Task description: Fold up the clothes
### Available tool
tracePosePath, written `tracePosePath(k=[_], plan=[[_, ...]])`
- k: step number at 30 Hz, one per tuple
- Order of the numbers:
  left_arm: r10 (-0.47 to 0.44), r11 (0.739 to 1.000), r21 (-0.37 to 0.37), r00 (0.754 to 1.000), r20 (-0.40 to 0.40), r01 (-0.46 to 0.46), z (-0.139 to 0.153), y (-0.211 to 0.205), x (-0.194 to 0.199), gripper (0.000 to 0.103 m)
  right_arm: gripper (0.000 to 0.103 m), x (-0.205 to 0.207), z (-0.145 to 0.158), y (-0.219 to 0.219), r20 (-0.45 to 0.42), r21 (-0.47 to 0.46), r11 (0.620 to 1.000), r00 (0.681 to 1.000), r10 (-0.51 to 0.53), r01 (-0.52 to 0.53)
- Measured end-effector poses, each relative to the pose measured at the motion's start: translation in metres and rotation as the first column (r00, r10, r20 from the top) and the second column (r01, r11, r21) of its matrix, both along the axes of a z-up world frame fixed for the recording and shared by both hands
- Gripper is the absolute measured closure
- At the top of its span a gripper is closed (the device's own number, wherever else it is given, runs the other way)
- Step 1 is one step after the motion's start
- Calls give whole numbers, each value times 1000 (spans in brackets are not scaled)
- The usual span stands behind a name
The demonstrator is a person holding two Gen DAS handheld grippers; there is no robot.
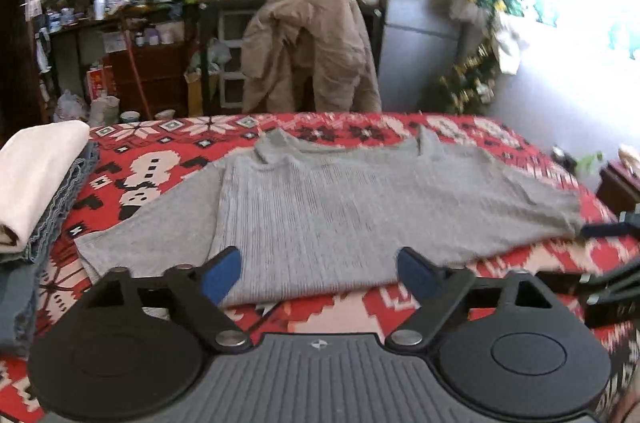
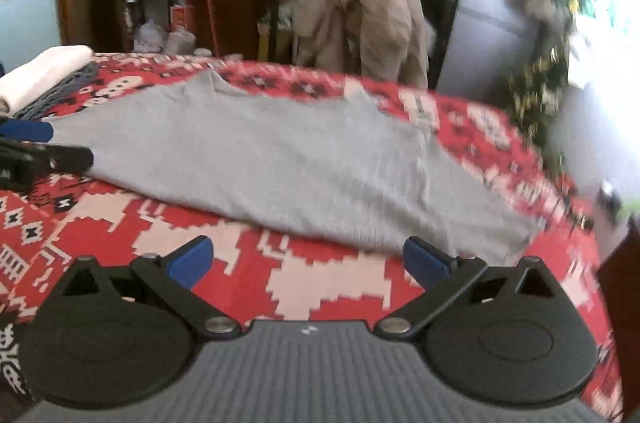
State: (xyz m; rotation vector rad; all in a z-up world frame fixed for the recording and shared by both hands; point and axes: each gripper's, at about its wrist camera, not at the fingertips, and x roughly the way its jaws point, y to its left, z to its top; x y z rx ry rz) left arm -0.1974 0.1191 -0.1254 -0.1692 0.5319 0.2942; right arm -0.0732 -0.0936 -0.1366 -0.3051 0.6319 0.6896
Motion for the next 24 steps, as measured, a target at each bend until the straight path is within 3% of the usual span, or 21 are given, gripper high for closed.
tracePosePath(k=[2, 5, 8, 10, 11, 14, 24], plan=[[-3, 1000, 14, 1000, 9, 3, -6, -2, 7, 43, 12, 7, -6, -1, -39, 21, 999, 998, -47, 48], [-22, 1000, 8, 1000, -14, 22, -15, -5, 19, 68, 19, 19, -12, 5, -116, 62, 995, 991, -65, 73], [-14, 999, -42, 1000, -6, 14, -26, -2, 26, 77, 36, 23, -16, 19, -124, 79, 994, 990, -62, 72], [-9, 999, -51, 1000, -28, 7, -32, -1, 32, 93, 79, 23, -18, 33, -111, 61, 997, 993, -38, 45], [-8, 998, -56, 999, -39, 6, -35, -1, 34, 97, 87, 23, -19, 40, -100, 52, 998, 994, -38, 43], [1, 998, -55, 999, -48, -3, -41, 1, 33, 97, 95, 26, -22, 60, -72, 40, 998, 997, -39, 42], [0, 996, -94, 999, -35, -3, -47, 8, 29, 96, 95, 13, -33, 70, -44, -5, 1000, 999, 20, -20]])
